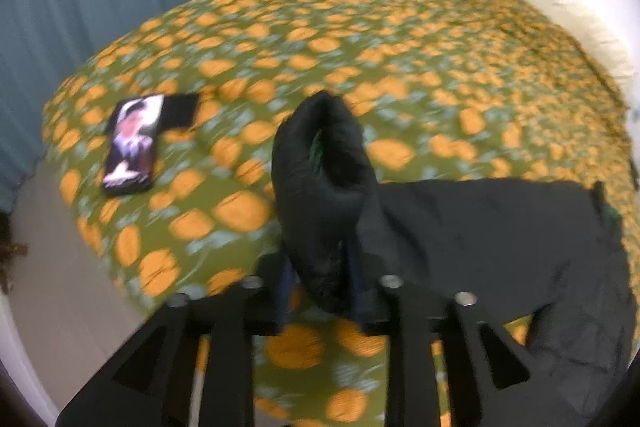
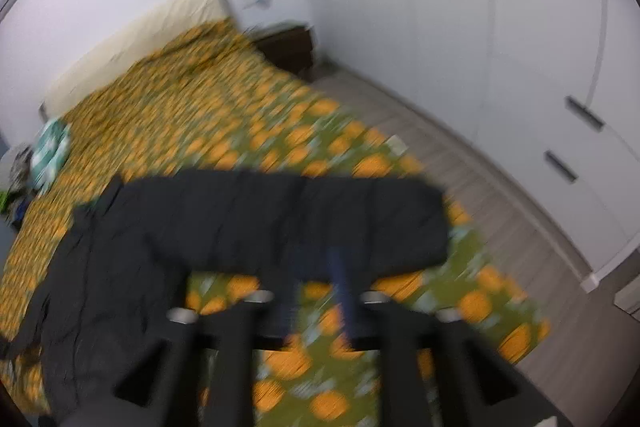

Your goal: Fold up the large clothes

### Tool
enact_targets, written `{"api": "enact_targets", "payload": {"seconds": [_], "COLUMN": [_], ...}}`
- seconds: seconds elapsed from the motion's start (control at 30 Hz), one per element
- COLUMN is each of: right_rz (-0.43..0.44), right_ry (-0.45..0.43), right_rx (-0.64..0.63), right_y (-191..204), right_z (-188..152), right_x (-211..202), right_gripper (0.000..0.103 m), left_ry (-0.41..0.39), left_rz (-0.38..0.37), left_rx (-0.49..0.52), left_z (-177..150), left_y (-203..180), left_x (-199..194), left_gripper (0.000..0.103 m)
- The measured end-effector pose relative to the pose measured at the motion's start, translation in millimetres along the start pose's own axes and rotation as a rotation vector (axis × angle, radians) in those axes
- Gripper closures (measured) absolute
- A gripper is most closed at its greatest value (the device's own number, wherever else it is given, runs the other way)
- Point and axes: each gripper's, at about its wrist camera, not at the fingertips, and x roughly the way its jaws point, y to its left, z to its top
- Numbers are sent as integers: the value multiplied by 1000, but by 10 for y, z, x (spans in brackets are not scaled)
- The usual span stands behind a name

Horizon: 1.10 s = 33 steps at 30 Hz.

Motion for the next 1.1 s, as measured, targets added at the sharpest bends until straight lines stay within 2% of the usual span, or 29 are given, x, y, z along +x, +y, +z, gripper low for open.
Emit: {"api": "enact_targets", "payload": {"seconds": [0.03,0.07,0.1,0.17,0.2,0.27,0.3,0.4,0.47,0.5,0.53,0.57,0.6,0.63,0.67,0.7,0.77,0.9,1.0,1.1], "right_rz": [28,55,98,199,260,339,368,417,413,415,417,413,416,414,406,405,417,428,409,396], "right_ry": [24,51,95,188,250,349,389,460,475,479,480,477,472,465,453,450,450,462,457,446], "right_rx": [-12,-25,-42,-68,-88,-142,-182,-260,-270,-272,-279,-296,-304,-315,-345,-361,-382,-413,-377,-336], "right_y": [86,158,249,401,506,703,816,1052,1130,1131,1150,1178,1196,1201,1252,1276,1352,1327,1246,1202], "right_z": [-102,-202,-317,-524,-677,-930,-1065,-1350,-1431,-1421,-1419,-1416,-1422,-1394,-1408,-1406,-1458,-1586,-1644,-1629], "right_x": [11,25,59,136,190,294,346,458,515,535,543,523,486,446,388,353,246,56,125,184], "right_gripper": [38,38,38,38,38,38,38,38,37,40,57,78,80,83,84,85,85,85,85,76], "left_ry": [0,-4,-7,24,69,142,190,291,343,366,368,372,393,394,397,411,405,381,373,334], "left_rz": [-2,-15,-35,-133,-226,-336,-401,-514,-547,-542,-528,-516,-515,-493,-482,-509,-517,-493,-480,-463], "left_rx": [-5,-5,6,59,109,192,265,395,449,499,521,539,551,552,541,501,473,490,511,538], "left_z": [-34,-87,-186,-351,-548,-832,-1093,-1643,-1861,-2002,-2070,-2150,-2205,-2222,-2229,-2191,-2137,-2148,-2191,-2171], "left_y": [49,80,81,24,-133,-379,-622,-1155,-1399,-1571,-1643,-1722,-1799,-1826,-1827,-1797,-1738,-1669,-1725,-1802], "left_x": [-3,-35,-127,-223,-312,-390,-460,-539,-488,-445,-434,-405,-342,-311,-268,-233,-243,-301,-230,-322], "left_gripper": [52,43,40,38,33,29,28,28,28,29,30,41,72,81,86,90,92,93,92,87]}}
